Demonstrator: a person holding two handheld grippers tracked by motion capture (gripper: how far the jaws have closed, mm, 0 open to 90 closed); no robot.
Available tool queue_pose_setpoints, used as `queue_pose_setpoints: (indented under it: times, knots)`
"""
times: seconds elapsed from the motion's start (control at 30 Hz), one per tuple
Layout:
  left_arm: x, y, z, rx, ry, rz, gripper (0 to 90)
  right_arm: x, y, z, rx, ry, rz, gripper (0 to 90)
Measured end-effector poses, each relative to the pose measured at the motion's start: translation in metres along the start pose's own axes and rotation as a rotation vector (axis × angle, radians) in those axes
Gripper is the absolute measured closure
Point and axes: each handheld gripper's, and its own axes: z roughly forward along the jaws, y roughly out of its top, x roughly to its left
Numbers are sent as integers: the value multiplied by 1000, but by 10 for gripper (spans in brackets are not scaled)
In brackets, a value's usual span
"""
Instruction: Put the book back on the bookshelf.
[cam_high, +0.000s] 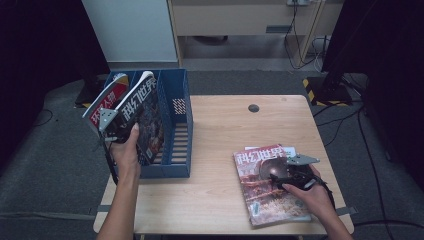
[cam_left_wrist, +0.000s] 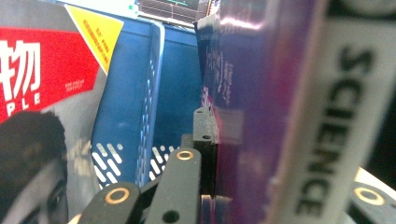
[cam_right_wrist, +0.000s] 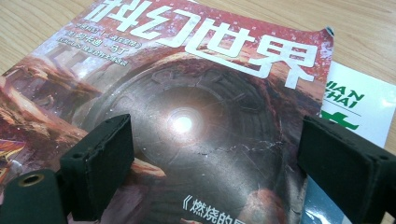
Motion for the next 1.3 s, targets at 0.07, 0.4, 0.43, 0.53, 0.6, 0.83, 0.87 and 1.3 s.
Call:
queue_pose_setpoints:
  times: [0.07, 0.4, 0.43, 0.53, 0.6, 0.83, 0.87, 1.3]
  knots:
    - [0, -3, 0, 2, 5, 10, 817, 0, 0, 0, -1, 0, 0, 111]
    - [7, -17, 1, 7, 24, -10, 817, 0, 0, 0, -2, 0, 0, 111]
    - [8, -16, 2, 5, 25, -9, 817, 0, 0, 0, -1, 1, -2, 111]
    - [9, -16, 3, 5, 34, -7, 816, 0, -1, 0, -3, 5, -2, 111]
    - [9, -17, 4, 6, 40, -4, 816, -1, -1, -1, -4, 8, -5, 111]
    - [8, -18, 5, 5, 35, 2, 815, -1, -2, 0, -9, 7, -6, 111]
    - [8, -18, 5, 3, 37, 5, 815, -1, -2, 0, -9, 7, -6, 111]
    - [14, -23, -4, 3, 38, -4, 797, 0, -2, 0, -8, 6, -2, 111]
